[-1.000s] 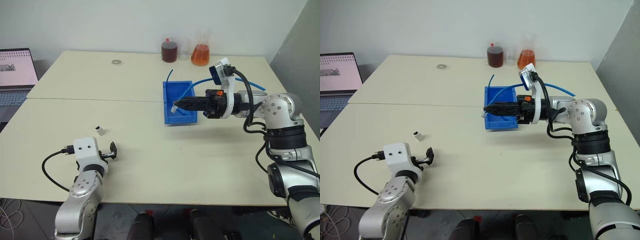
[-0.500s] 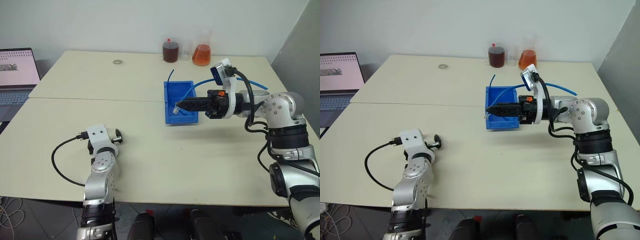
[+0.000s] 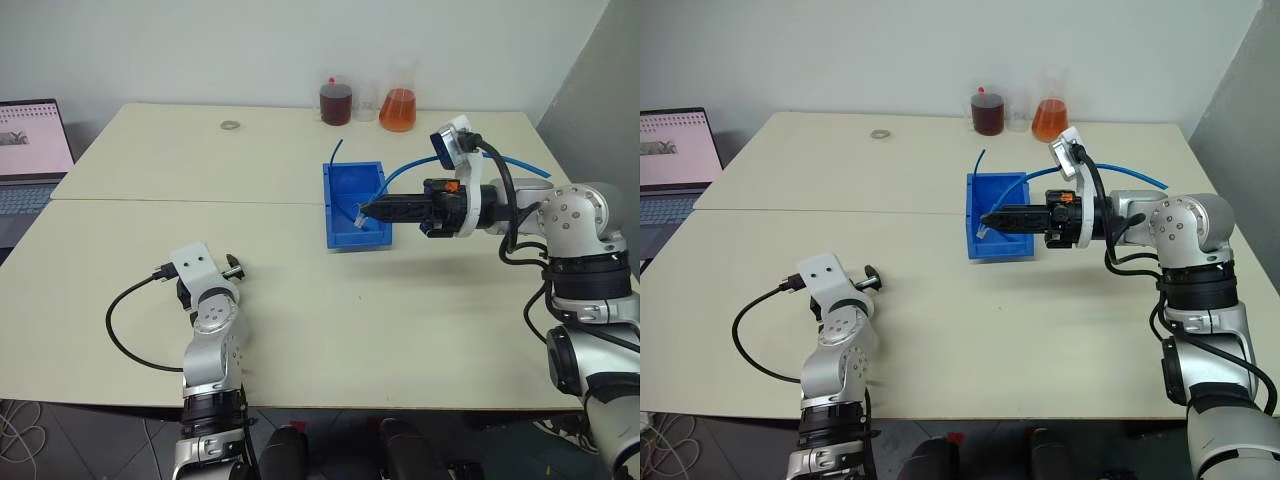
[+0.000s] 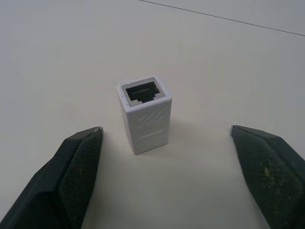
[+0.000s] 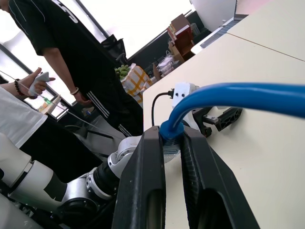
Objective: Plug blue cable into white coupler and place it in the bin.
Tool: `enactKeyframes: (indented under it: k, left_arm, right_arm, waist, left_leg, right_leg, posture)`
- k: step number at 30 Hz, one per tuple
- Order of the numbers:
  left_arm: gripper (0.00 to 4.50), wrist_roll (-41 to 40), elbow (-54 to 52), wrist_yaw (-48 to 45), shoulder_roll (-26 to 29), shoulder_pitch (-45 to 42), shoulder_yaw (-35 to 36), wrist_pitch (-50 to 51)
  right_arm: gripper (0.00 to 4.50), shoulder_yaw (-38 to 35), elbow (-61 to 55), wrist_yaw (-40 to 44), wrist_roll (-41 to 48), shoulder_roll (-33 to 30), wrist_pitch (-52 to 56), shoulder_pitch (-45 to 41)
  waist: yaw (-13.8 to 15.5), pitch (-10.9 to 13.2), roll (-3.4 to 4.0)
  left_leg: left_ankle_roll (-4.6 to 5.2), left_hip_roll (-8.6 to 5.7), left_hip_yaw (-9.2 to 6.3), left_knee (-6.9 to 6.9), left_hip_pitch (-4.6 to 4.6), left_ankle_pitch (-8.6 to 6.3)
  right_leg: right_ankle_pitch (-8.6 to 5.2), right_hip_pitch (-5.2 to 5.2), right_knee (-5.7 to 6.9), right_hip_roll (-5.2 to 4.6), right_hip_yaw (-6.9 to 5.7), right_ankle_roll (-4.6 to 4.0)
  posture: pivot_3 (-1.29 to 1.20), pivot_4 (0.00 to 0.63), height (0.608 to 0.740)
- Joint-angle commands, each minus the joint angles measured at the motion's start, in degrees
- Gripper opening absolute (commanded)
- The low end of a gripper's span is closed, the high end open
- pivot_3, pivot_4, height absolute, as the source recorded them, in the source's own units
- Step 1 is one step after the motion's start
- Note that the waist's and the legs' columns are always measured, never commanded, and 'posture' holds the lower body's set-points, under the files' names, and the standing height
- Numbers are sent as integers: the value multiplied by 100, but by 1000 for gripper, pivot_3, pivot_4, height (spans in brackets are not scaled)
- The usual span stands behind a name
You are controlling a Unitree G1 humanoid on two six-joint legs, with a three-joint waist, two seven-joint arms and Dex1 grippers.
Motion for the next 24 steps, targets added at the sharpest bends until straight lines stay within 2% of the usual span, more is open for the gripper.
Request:
enactKeyframes:
  k: [1, 4, 7, 19, 24]
  left_arm:
    - [4469, 127, 9, 275, -43, 119, 241, 220]
    - [4021, 185, -41, 395, -61, 116, 292, 255]
    - [3272, 147, -16, 412, -52, 105, 349, 230]
    - [860, 112, 37, 435, 3, 47, 476, 247]
    - [773, 143, 47, 452, 28, 10, 521, 258]
  right_arm:
    - [176, -193, -227, -29, 88, -53, 3, -13]
    - [176, -200, -219, -41, 81, -53, 1, -3]
    - [176, -207, -198, -53, 74, -58, -4, 4]
    - [176, -251, -195, -113, 81, -63, -13, 38]
    - [176, -260, -236, -97, 86, -101, 0, 98]
  waist:
    - [-12, 0, 0]
    - [-17, 0, 0]
    - [-18, 0, 0]
    - [-18, 0, 0]
    - [-16, 0, 0]
  left_leg:
    - [0, 0, 1, 0, 1, 0]
    - [0, 1, 3, 0, 6, 0]
    - [0, 1, 4, 0, 7, 0]
    - [0, 2, 5, -1, 8, 0]
    - [0, 2, 4, -1, 7, 0]
  right_leg:
    - [0, 0, 2, 0, 1, 0]
    - [0, 0, 6, 3, 3, 0]
    - [0, 0, 6, 4, 4, 0]
    - [0, 0, 7, 5, 5, 0]
    - [0, 0, 7, 5, 5, 0]
  posture:
    - [0, 150, 740]
    - [0, 150, 740]
    - [0, 150, 740]
    - [0, 150, 740]
    - [0, 150, 740]
